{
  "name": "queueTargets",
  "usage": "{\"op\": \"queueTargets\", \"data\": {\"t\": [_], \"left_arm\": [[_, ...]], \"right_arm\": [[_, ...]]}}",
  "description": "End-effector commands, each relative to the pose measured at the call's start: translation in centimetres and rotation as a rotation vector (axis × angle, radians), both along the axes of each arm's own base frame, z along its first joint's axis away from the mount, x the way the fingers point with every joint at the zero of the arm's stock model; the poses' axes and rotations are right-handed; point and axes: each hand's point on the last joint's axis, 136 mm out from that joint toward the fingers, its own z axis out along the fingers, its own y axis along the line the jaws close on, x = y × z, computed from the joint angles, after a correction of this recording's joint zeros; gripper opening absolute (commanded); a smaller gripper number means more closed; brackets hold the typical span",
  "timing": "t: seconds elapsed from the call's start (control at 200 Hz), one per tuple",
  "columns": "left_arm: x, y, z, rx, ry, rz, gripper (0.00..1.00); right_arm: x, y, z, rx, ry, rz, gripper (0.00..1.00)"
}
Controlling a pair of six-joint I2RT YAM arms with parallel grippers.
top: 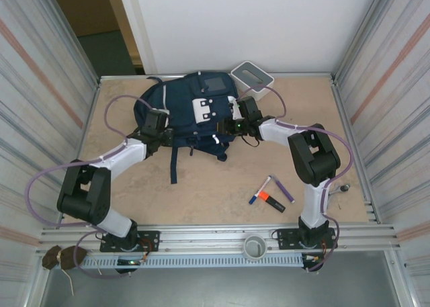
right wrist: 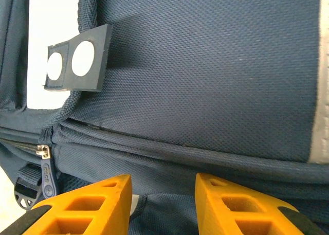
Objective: Pack the student bag
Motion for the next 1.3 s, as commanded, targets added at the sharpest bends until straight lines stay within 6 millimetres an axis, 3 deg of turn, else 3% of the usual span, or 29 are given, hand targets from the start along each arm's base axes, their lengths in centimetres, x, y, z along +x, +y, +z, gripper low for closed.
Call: {"op": "queueTargets", "data": {"t": [0.0, 0.245, 0.376, 0.451, 0.576, 0.756, 0.887, 1.062, 1.167, 1.298], "left_arm": [[-0.6, -0.2, 2.1, -0.050, -0.062, -0.036, 0.00], [-3.7, -3.0, 3.0, -0.240, -0.048, -0.145, 0.00], [-4.0, -1.5, 4.4, -0.215, -0.103, -0.087, 0.00], [-3.4, 0.0, 5.5, -0.160, -0.148, -0.034, 0.25], [-2.1, 1.3, 6.1, -0.123, -0.154, 0.011, 0.53], [0.2, 2.2, 5.4, -0.033, -0.116, 0.042, 0.74], [2.4, 2.3, 5.6, -0.130, -0.117, 0.050, 0.78], [5.8, 1.8, 3.5, -0.151, -0.036, 0.034, 0.79], [6.1, 0.4, 1.2, -0.186, 0.043, -0.011, 0.77], [4.1, -1.0, -1.3, -0.218, 0.090, -0.043, 0.74]], "right_arm": [[-0.4, -2.6, 0.4, -0.066, 0.006, -0.030, 0.37], [-1.7, -4.8, 3.0, -0.085, -0.019, -0.041, 0.39], [-2.5, -3.9, 4.4, -0.049, -0.044, -0.003, 0.42], [-2.4, -2.8, 5.1, -0.042, -0.069, 0.020, 0.44], [-1.5, -0.9, 5.8, -0.045, -0.101, 0.034, 0.50], [1.1, 1.5, 6.5, -0.074, -0.169, 0.022, 0.63], [3.5, 1.2, 5.4, -0.121, -0.195, -0.044, 0.62], [5.4, 1.0, 2.3, -0.153, -0.127, -0.054, 0.59], [4.1, 1.0, -0.1, -0.181, -0.035, -0.018, 0.55], [0.8, -0.5, -2.3, -0.221, 0.059, -0.008, 0.50]]}}
